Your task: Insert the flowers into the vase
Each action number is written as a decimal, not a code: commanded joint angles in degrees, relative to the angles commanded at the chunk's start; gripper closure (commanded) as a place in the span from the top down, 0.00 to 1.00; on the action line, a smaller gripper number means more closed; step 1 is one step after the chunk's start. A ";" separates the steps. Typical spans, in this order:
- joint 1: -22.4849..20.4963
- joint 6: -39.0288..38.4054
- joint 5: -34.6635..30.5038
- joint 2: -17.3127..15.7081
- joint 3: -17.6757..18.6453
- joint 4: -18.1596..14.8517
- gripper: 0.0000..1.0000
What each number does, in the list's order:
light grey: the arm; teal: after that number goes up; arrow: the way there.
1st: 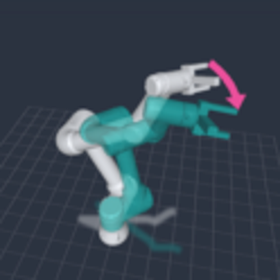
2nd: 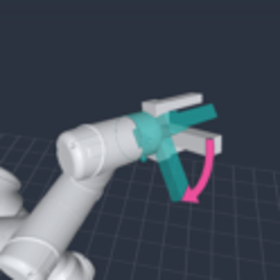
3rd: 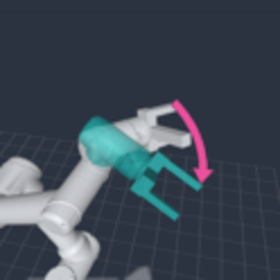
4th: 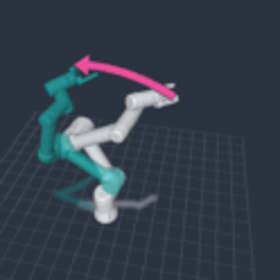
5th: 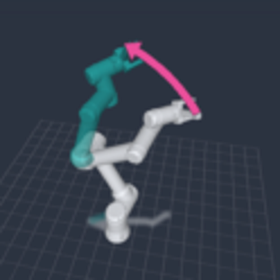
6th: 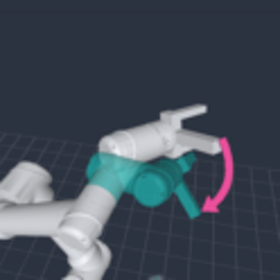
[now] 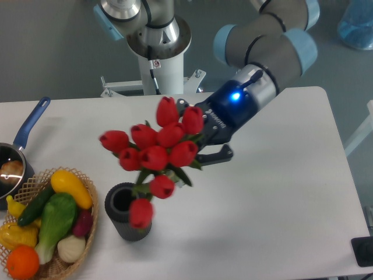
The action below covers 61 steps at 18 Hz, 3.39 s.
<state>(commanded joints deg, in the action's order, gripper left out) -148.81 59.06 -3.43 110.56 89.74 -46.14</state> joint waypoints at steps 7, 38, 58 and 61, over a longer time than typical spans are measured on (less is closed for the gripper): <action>3.43 0.36 4.65 0.62 1.93 0.00 0.00; 3.00 21.00 6.25 10.11 12.74 0.09 0.12; 3.44 19.34 -1.40 3.78 17.23 0.18 1.00; 2.47 19.69 -5.08 3.87 17.14 0.18 1.00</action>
<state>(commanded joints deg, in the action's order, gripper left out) -146.33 78.75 -8.51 114.43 106.88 -45.97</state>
